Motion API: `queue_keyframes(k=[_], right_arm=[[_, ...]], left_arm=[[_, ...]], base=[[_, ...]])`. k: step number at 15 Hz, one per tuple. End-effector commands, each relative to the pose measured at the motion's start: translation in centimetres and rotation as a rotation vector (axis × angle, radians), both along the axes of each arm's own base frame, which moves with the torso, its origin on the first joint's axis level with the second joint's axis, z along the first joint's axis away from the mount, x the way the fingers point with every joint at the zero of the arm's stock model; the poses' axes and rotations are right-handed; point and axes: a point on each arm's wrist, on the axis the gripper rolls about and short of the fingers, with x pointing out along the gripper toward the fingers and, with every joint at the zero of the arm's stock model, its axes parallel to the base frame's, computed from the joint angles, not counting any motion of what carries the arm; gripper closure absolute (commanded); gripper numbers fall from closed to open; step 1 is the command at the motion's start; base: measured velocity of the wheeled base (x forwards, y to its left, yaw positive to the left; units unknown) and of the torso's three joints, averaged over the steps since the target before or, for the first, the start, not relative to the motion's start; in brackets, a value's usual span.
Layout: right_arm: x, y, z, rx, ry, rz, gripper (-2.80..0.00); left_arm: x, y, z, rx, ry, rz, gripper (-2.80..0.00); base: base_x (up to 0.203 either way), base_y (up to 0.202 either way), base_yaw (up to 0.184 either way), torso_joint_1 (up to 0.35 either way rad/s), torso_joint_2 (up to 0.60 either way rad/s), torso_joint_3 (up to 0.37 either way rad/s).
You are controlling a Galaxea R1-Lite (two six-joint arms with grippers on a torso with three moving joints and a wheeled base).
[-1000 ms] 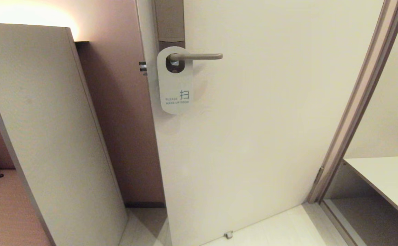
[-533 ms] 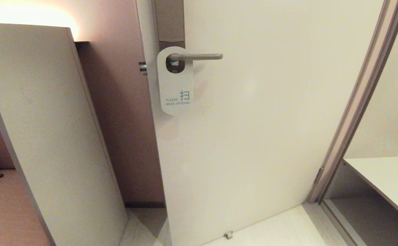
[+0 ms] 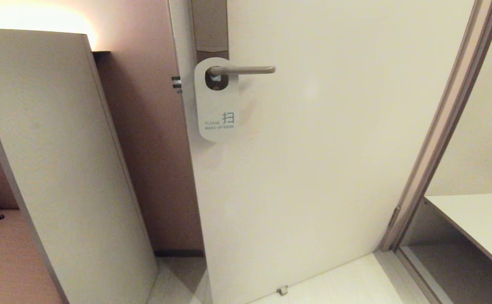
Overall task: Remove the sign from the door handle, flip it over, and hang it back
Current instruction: Take down the sign
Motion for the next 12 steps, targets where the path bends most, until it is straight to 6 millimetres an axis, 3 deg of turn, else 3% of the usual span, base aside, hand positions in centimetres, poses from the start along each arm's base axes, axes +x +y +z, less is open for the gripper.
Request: queue_keyframes(k=[1,12], right_arm=[[0.00,0.00,0.00,-0.001,0.000,0.001,0.00],[0.00,0.00,0.00,-0.001,0.000,0.001,0.00]], left_arm=[[0.00,0.00,-0.01,0.000,0.000,0.000,0.00],[-0.01,0.00,-0.01,0.001,-0.001,0.002,0.00]], base=[[0.000,0.000,0.000,0.000,0.00,0.000],[0.000,0.000,0.000,0.000,0.00,0.000]])
